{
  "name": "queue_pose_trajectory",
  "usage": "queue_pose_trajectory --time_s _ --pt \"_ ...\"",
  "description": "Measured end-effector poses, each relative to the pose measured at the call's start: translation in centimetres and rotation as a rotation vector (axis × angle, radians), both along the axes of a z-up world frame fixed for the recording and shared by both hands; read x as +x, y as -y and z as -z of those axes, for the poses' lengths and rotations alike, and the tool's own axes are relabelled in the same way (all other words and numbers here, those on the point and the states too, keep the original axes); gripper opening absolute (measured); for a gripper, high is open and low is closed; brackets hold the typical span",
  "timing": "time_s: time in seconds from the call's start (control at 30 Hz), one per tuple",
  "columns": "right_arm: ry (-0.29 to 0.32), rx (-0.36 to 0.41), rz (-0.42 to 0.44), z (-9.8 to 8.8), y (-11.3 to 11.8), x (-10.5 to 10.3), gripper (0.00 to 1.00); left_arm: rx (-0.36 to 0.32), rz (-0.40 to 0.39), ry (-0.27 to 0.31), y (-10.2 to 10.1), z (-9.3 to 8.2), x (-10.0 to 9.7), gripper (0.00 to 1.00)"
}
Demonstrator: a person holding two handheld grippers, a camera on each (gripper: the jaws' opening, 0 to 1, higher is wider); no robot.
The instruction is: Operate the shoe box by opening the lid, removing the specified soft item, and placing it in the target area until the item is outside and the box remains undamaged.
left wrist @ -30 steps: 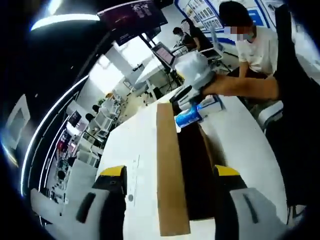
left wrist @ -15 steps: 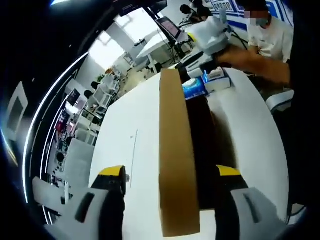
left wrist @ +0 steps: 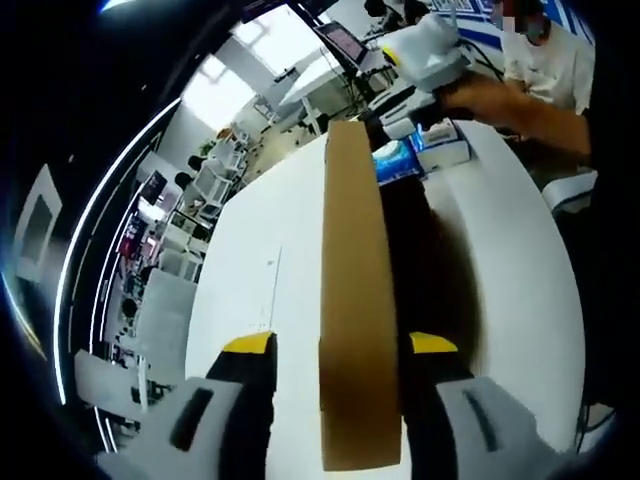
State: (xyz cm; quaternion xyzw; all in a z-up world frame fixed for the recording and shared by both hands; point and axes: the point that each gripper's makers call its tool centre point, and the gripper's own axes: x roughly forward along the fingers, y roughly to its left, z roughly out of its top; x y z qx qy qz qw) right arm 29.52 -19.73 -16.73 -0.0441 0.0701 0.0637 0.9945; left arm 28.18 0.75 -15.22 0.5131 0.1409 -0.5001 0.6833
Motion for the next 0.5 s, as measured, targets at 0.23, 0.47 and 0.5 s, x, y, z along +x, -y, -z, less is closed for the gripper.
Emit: queue_pose_trajectory --time_s 0.23,0.47,0.5 --pt "0.000 0.001 -0.002 0.18 -0.03 -0.07 0.03 0.015 -0.016 -0.023 -0.31 0.55 -0.58 0.35" --pt "-0.002 -0.002 -0.002 0.30 -0.03 -0.16 0.03 0.006 -0.021 -0.029 -0.45 0.71 -0.78 0.33" --pt "-0.003 -0.004 -0.002 0.32 -0.04 -0.20 0.03 0.003 -0.022 -0.027 -0.46 0.70 -0.78 0.33"
